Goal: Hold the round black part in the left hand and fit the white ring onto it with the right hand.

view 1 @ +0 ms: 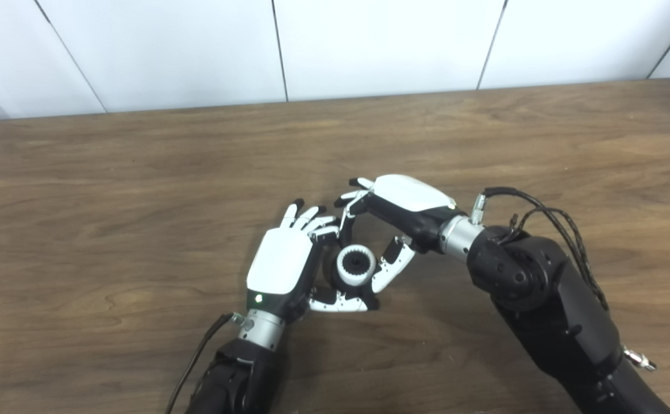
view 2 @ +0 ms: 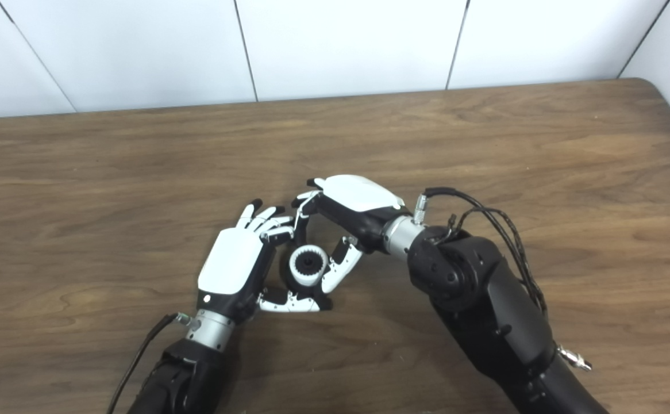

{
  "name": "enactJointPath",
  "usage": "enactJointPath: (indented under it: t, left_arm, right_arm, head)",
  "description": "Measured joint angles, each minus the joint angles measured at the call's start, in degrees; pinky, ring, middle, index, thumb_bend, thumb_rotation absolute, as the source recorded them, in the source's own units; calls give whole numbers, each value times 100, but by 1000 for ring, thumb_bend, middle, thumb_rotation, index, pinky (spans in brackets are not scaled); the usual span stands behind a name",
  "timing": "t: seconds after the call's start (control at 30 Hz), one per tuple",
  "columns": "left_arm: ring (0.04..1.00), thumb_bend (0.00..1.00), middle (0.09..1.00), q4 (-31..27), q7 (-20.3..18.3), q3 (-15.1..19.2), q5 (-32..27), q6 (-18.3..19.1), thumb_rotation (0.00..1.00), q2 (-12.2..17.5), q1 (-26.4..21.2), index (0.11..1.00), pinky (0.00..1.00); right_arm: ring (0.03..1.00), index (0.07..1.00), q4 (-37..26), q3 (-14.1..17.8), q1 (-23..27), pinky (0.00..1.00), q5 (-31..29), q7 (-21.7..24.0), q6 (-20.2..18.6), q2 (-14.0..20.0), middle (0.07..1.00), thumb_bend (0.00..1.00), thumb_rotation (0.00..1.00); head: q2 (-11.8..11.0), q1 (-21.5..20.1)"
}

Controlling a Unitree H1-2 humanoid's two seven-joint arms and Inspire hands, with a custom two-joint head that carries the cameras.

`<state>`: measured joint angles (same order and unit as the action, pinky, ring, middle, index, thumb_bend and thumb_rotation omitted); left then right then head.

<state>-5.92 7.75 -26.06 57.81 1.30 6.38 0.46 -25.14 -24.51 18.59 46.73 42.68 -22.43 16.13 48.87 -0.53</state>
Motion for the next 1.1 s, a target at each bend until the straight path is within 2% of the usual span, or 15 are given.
enactJointPath:
  t: [0.27, 0.43, 0.67, 1.1]
  left_arm:
    - [896, 525, 786, 0, -1, 5, -13, 1, 55, 0, 1, 483, 1000]
    - [896, 525, 785, 1, -2, 6, -15, 3, 55, 0, 1, 483, 1000]
    - [894, 525, 783, 1, -3, 7, -91, 4, 56, 3, 1, 483, 1000]
    - [899, 525, 786, 1, -38, 12, -113, 24, 68, 25, -1, 488, 1000]
  right_arm:
    - [1000, 573, -6, 104, 2, 915, -13, -4, -4, 46, 880, 1000, 178]
    - [1000, 606, -9, 259, 40, 943, -11, -3, -13, 79, 882, 1000, 209]
    - [992, 633, -44, 376, 99, 927, -5, -18, -5, 217, 872, 1000, 246]
    - [968, 643, -243, 535, 129, 908, -9, 95, -61, 398, 848, 1000, 230]
  head:
    - [-9, -18]
    - [-18, -35]
    - [-44, -35]
    - [-79, -35]
